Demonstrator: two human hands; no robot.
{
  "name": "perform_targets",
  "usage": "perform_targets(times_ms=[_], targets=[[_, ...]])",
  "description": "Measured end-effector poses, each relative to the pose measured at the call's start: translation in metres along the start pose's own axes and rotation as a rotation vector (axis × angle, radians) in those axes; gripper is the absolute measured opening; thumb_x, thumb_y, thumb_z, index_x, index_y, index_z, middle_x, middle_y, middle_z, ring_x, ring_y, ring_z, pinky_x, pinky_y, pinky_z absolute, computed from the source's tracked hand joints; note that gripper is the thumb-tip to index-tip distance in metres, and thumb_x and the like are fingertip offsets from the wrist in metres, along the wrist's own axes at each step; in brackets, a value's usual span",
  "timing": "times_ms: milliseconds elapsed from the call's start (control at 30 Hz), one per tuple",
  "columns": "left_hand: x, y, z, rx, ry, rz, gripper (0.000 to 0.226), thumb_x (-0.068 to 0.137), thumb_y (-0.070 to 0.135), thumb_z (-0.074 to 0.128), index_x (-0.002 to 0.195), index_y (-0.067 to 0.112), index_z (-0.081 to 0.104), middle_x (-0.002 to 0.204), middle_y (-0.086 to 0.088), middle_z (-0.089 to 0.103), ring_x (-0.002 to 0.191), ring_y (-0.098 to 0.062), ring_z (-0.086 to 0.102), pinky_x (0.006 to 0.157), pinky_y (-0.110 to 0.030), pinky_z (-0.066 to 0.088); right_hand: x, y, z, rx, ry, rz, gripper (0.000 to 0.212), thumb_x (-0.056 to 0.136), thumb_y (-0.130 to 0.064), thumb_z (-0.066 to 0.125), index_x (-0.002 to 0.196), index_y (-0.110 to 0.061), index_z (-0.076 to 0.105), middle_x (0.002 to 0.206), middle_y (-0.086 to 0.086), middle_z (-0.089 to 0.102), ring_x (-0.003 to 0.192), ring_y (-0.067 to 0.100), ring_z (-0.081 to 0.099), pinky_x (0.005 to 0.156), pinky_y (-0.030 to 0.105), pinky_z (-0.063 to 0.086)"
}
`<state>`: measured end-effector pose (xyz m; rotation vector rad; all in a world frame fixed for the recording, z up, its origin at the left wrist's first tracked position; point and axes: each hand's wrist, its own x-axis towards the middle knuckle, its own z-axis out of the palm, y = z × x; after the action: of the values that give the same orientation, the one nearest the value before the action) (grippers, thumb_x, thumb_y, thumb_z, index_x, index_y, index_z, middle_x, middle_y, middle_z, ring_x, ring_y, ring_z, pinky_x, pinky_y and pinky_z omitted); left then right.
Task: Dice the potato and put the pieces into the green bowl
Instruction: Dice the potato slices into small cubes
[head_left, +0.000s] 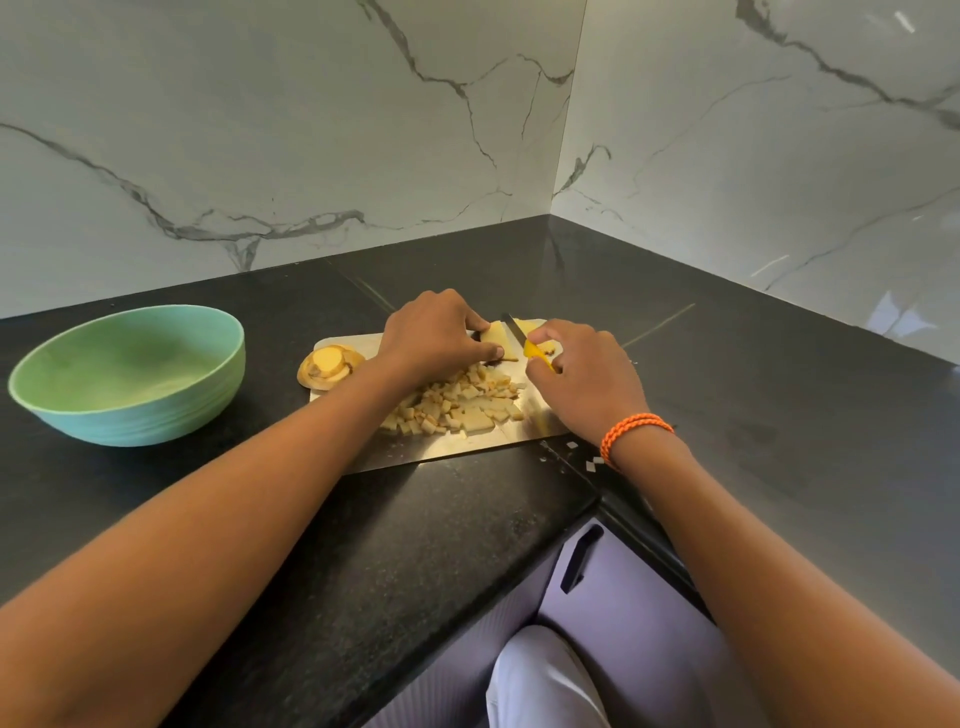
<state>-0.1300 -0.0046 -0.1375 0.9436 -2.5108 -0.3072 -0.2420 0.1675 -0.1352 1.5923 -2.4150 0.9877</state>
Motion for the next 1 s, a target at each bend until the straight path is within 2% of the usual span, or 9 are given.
perform_targets(times_ms=[100, 200, 367, 500, 567, 700, 833, 1000], targets=[[0.0, -0.001, 0.001, -0.001, 0.0, -0.001, 0.049, 0.084, 0.064, 0.078, 0.121, 0.032, 0.079, 0.119, 0.016, 0.076, 0.082, -0.008, 0.066, 0.072, -0.031, 0.061, 0.012, -0.004, 0.007, -0.019, 0.028, -0.01, 0.032, 0.095, -0.035, 0.06, 0.126, -0.027, 0.066, 0.083, -0.002, 0.063, 0.071, 0.018, 0.055, 0.067, 0.03, 0.045], [0.0, -0.001, 0.001, -0.004, -0.004, -0.003, 0.048, 0.084, 0.063, 0.078, 0.121, 0.032, 0.079, 0.118, 0.016, 0.077, 0.084, -0.008, 0.067, 0.073, -0.032, 0.062, 0.019, -0.005, 0.012, -0.037, 0.034, -0.006, 0.033, 0.095, -0.036, 0.06, 0.126, -0.027, 0.067, 0.094, 0.002, 0.07, 0.075, 0.018, 0.058, 0.067, 0.029, 0.045], [0.0, 0.0, 0.0, -0.009, -0.01, -0.005, 0.047, 0.085, 0.061, 0.078, 0.122, 0.03, 0.079, 0.117, 0.015, 0.077, 0.082, -0.008, 0.066, 0.073, -0.031, 0.062, 0.019, -0.008, 0.016, -0.061, 0.0, -0.002, 0.035, 0.096, -0.038, 0.06, 0.129, -0.027, 0.066, 0.116, 0.003, 0.071, 0.092, 0.021, 0.065, 0.081, 0.036, 0.054], [-0.001, 0.001, 0.0, 0.002, -0.012, -0.003, 0.045, 0.086, 0.06, 0.078, 0.119, 0.03, 0.08, 0.115, 0.014, 0.078, 0.083, -0.009, 0.067, 0.072, -0.032, 0.062, 0.017, -0.012, 0.018, -0.09, -0.002, -0.026, 0.036, 0.097, -0.036, 0.059, 0.13, -0.025, 0.065, 0.124, 0.003, 0.069, 0.1, 0.023, 0.066, 0.084, 0.037, 0.052], [-0.002, 0.002, 0.001, 0.005, -0.014, -0.002, 0.045, 0.086, 0.061, 0.077, 0.119, 0.03, 0.08, 0.115, 0.015, 0.078, 0.083, -0.01, 0.068, 0.073, -0.032, 0.062, 0.016, -0.012, 0.019, -0.103, -0.014, -0.03, 0.034, 0.097, -0.036, 0.059, 0.128, -0.025, 0.066, 0.122, 0.003, 0.069, 0.095, 0.023, 0.066, 0.08, 0.036, 0.052], [-0.001, 0.001, 0.0, 0.007, -0.031, -0.002, 0.047, 0.086, 0.061, 0.077, 0.121, 0.029, 0.079, 0.119, 0.015, 0.077, 0.086, -0.01, 0.068, 0.074, -0.032, 0.062, 0.01, -0.011, 0.016, -0.098, -0.049, -0.012, 0.033, 0.096, -0.035, 0.059, 0.127, -0.026, 0.066, 0.097, 0.0, 0.065, 0.082, 0.021, 0.061, 0.07, 0.031, 0.047], [-0.001, 0.001, -0.002, -0.003, -0.041, -0.013, 0.048, 0.086, 0.06, 0.079, 0.123, 0.03, 0.078, 0.12, 0.015, 0.076, 0.089, -0.01, 0.068, 0.075, -0.033, 0.062, -0.006, -0.009, 0.005, -0.092, -0.081, -0.006, 0.033, 0.095, -0.036, 0.059, 0.127, -0.029, 0.065, 0.1, 0.001, 0.066, 0.087, 0.022, 0.062, 0.072, 0.034, 0.051], [-0.002, 0.003, -0.002, -0.003, -0.044, -0.01, 0.05, 0.085, 0.059, 0.08, 0.125, 0.029, 0.077, 0.124, 0.014, 0.075, 0.094, -0.01, 0.068, 0.078, -0.036, 0.062, -0.029, -0.005, -0.013, -0.062, -0.099, 0.002, 0.032, 0.095, -0.035, 0.062, 0.126, -0.03, 0.066, 0.088, -0.003, 0.064, 0.08, 0.019, 0.061, 0.071, 0.033, 0.05]])
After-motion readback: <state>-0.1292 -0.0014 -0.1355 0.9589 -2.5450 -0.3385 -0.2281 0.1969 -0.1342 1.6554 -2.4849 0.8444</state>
